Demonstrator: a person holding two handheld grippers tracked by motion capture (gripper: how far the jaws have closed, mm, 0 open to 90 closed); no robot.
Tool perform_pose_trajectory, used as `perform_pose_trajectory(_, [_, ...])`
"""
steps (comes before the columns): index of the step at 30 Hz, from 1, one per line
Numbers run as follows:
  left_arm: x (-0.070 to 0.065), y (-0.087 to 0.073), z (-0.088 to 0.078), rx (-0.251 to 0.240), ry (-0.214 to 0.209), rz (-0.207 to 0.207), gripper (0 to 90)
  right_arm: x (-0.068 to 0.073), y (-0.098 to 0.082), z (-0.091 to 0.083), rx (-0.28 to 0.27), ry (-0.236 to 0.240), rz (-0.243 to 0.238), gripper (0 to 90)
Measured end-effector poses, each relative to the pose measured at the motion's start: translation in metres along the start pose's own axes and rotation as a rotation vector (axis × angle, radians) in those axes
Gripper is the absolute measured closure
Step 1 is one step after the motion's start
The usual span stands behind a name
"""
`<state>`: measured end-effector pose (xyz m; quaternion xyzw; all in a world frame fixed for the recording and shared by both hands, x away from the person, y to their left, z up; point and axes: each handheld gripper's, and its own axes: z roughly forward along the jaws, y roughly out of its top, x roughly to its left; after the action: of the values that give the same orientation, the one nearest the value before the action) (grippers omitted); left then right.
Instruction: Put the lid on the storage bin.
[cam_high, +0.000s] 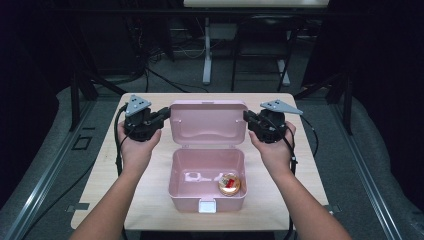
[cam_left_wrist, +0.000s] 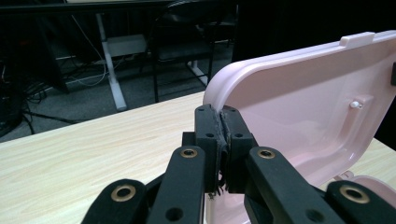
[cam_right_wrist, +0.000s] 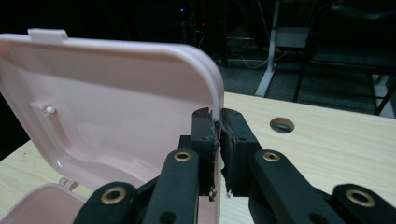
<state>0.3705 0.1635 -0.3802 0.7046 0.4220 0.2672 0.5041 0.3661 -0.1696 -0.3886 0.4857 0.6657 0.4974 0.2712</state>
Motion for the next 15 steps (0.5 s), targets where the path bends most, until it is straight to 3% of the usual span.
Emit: perform_pose_trajectory(15, [0.0000, -0.0001, -0.0007, -0.002, -0.004, -0.005, 87.4, 0.0025, 0.0106, -0.0026, 0.001, -0.012, -0.017, 85.7])
